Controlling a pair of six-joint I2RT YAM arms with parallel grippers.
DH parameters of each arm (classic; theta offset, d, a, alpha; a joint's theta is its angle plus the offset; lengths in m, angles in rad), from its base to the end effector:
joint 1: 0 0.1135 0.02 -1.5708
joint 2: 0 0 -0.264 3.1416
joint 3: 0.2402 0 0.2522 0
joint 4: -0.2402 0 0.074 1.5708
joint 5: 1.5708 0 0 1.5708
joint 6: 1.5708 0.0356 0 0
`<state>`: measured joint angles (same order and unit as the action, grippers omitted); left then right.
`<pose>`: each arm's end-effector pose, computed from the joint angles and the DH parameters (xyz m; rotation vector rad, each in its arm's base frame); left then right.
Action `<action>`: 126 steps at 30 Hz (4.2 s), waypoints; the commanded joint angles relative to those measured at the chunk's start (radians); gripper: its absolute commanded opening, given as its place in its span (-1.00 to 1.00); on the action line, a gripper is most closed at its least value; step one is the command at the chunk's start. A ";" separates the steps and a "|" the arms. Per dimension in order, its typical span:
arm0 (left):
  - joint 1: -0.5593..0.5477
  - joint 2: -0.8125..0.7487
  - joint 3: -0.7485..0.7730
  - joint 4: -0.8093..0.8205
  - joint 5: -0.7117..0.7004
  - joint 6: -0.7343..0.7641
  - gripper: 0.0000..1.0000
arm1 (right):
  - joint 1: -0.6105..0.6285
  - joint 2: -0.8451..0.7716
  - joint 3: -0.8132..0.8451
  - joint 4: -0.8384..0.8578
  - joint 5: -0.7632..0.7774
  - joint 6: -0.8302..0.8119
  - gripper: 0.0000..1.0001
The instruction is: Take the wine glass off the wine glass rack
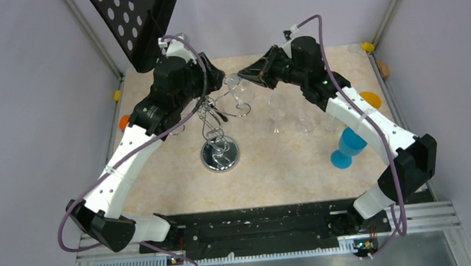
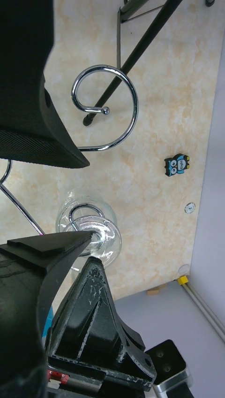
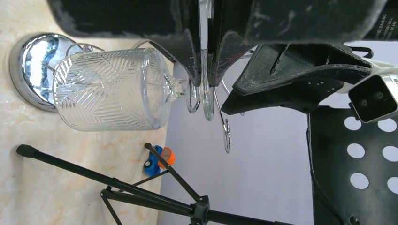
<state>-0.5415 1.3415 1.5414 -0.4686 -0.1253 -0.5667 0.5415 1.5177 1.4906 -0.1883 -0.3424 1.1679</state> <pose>0.2539 -0.1475 0.4490 -0.1139 1.8854 -0.6557 0.3002 0.1945 0.4075 0.3571 2.0204 1.4645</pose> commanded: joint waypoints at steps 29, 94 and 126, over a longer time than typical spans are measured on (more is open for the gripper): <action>-0.026 -0.149 -0.029 0.082 0.010 0.189 0.10 | 0.082 -0.090 0.090 -0.021 0.010 0.042 -1.00; -0.148 0.015 -0.026 0.864 0.504 -0.815 0.78 | -0.061 -0.587 -0.106 0.330 0.285 0.429 -1.00; -0.276 0.047 0.080 1.074 0.592 -0.840 -0.89 | -0.061 -0.729 -0.298 0.255 0.358 0.606 -1.00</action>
<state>-0.7940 1.4353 1.5551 0.5430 0.4526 -1.4288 0.4774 0.7887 1.2018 0.1448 -0.0181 1.8168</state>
